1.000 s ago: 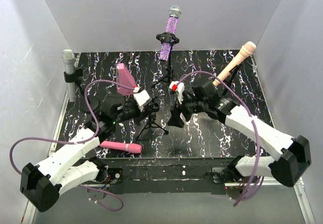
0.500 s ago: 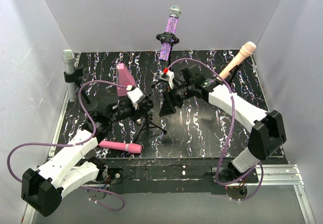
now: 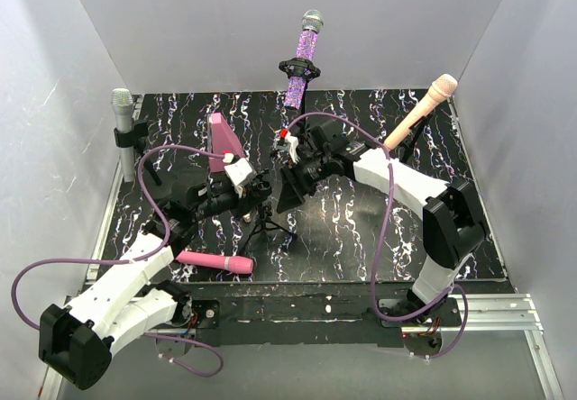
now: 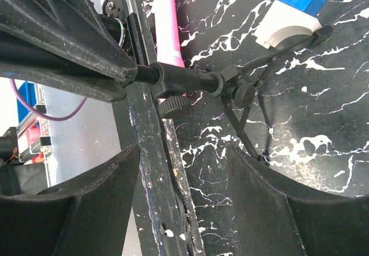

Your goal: Remove the microphone from the stand

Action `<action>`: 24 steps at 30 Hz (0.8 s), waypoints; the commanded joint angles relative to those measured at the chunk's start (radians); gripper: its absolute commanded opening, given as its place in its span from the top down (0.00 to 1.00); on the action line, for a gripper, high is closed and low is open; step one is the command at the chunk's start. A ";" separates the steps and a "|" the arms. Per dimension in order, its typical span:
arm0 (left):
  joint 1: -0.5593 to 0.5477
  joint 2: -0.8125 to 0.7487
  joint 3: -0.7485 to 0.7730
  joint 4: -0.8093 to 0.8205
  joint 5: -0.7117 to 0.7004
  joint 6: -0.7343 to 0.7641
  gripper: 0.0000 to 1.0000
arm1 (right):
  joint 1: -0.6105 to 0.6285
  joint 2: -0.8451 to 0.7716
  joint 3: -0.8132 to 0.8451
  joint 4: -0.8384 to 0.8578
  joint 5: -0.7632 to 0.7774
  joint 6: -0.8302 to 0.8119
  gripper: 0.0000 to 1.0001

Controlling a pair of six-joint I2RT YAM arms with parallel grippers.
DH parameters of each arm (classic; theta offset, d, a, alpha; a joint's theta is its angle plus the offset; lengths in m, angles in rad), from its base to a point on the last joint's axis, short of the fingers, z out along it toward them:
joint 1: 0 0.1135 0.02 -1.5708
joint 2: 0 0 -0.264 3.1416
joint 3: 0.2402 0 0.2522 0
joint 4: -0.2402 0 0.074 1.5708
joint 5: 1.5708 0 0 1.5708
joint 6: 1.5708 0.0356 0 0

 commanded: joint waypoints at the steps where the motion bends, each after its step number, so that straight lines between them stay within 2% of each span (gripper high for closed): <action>1: 0.004 0.000 -0.005 -0.007 0.040 -0.019 1.00 | 0.010 0.021 0.067 0.040 -0.047 0.018 0.32; 7: 0.004 -0.005 -0.006 0.000 0.035 -0.031 1.00 | 0.016 0.058 0.089 0.060 -0.097 0.038 0.32; 19: -0.015 -0.015 -0.011 0.000 0.029 -0.034 1.00 | 0.023 0.139 0.078 0.073 0.032 0.094 0.31; 24: -0.016 -0.018 -0.022 0.013 0.021 -0.035 1.00 | 0.044 0.177 0.076 0.042 0.211 0.052 0.31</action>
